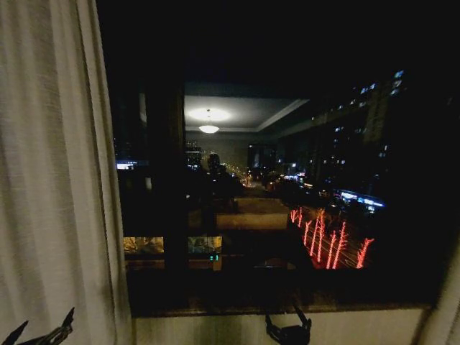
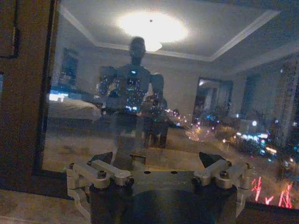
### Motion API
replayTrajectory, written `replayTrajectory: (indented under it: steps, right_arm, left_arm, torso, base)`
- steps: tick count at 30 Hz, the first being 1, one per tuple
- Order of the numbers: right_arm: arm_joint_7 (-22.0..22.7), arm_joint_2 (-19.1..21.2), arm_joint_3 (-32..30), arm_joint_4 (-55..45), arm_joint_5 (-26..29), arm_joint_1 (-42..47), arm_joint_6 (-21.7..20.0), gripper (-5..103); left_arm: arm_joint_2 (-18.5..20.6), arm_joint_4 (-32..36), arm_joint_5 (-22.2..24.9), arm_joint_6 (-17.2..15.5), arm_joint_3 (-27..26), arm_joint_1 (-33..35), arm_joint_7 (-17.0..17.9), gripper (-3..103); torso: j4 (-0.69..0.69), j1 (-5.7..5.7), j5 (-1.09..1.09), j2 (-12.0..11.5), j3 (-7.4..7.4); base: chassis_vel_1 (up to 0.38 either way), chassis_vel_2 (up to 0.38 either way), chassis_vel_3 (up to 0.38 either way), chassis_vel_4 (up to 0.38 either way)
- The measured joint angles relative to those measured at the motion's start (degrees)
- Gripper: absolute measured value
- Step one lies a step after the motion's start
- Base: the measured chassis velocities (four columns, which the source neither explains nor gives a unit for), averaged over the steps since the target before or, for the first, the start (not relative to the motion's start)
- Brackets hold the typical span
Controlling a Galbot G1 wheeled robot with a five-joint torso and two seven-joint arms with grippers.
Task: Open the curtains by pulling them apart, changing their state from closed to fully open.
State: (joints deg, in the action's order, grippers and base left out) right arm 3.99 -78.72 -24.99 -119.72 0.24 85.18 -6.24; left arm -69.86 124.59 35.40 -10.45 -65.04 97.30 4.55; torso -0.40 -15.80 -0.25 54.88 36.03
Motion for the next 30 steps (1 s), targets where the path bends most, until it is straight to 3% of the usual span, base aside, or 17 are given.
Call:
replayTrajectory:
  steps: [7,17,30]
  right_arm:
    - [-0.17,0.00,1.47,-0.91,-4.68,1.83,2.72,100]
    - [-0.19,0.01,3.55,-3.35,-7.15,4.27,3.21,100]
    - [-0.68,-0.01,4.13,-3.71,-7.45,5.20,3.64,100]
  left_arm:
    - [-0.91,1.10,-0.05,0.21,1.05,0.73,-1.22,100]
    - [-1.57,1.22,-1.57,0.38,2.38,0.58,-1.96,100]
    - [-2.62,1.08,-2.54,1.10,3.34,0.58,-2.82,100]
  torso:
    - [0.00,0.00,0.00,0.00,-0.01]
    - [0.00,0.00,0.00,0.00,0.00]
    - [0.00,0.01,0.02,0.00,-0.01]
  base:
    - [0.000,0.000,0.000,0.000]
    - [0.071,0.041,-0.049,-0.046]
    - [0.272,0.204,-0.287,-0.207]
